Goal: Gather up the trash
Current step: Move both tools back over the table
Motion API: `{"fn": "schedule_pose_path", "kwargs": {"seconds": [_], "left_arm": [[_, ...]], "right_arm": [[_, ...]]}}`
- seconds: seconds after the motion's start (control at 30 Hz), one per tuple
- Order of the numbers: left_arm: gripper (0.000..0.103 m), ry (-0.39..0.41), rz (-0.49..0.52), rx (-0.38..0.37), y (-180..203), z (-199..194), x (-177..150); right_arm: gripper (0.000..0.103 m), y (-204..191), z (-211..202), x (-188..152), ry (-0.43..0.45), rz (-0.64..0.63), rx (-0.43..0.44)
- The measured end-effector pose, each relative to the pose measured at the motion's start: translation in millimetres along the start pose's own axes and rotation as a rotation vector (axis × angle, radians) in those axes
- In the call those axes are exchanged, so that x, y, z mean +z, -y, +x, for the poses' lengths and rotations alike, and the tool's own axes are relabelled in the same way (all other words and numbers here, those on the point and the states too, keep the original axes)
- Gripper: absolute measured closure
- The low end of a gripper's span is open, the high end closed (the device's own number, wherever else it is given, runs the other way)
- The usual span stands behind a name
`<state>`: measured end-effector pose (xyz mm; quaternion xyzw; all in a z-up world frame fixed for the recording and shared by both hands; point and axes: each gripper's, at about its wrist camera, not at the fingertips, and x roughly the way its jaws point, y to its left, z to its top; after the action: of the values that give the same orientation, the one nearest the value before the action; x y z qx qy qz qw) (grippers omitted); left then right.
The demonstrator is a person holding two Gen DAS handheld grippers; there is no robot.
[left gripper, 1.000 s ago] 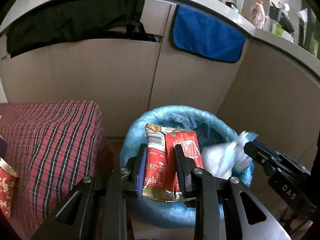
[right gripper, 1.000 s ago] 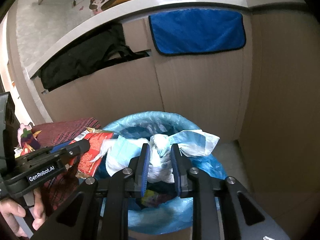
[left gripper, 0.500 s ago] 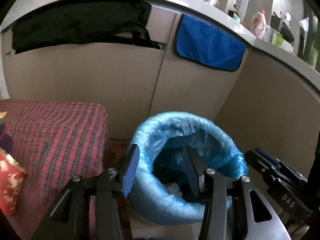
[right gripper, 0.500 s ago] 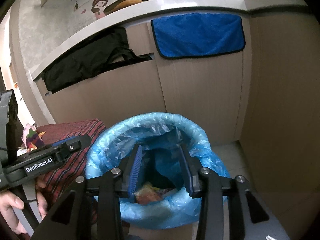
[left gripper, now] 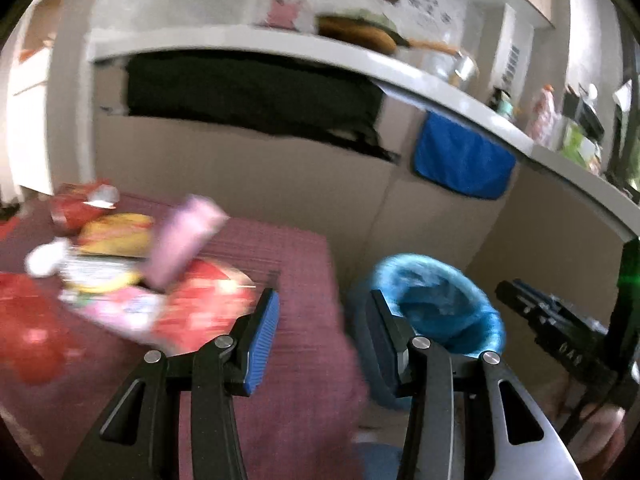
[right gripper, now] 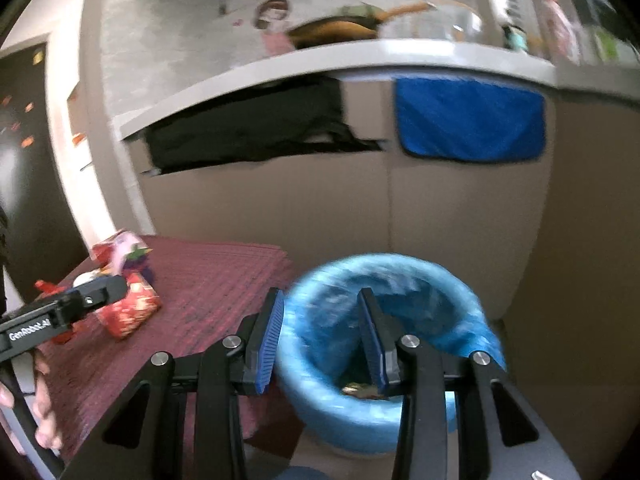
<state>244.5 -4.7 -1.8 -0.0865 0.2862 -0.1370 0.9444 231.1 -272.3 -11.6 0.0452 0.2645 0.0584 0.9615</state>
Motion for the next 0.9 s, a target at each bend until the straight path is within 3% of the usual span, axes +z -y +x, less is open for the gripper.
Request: {"fn": "schedule_pose_path", "kwargs": {"seconds": [0.17, 0.47, 0.6, 0.73, 0.9], "left_arm": [[0.057, 0.065, -0.065, 0.146, -79.9, -55.3, -7.8], [0.057, 0.094, -0.231, 0.297, -208.1, -102.5, -9.3], [0.057, 0.116, -0.265, 0.3, -239.3, -109.2, -0.5], [0.057, 0.113, -0.266, 0.278, -251.2, -102.7, -2.9], [0.057, 0.078, -0.26, 0.242, -257.7, -86.1, -9.6]], "right_arm": [[0.067, -60.2, -0.9, 5.1, -0.014, -0.119, 0.09], [0.067, -146.9, 27.8, 19.4, -0.077, -0.176, 0.264], [0.067, -183.4, 51.3, 31.8, -0.1, -0.195, 0.297], [0.067, -203.1, 88.2, 41.8, -0.143, -0.114, 0.314], [0.067, -226.8, 131.7, 53.4, -0.133, -0.064, 0.237]]}}
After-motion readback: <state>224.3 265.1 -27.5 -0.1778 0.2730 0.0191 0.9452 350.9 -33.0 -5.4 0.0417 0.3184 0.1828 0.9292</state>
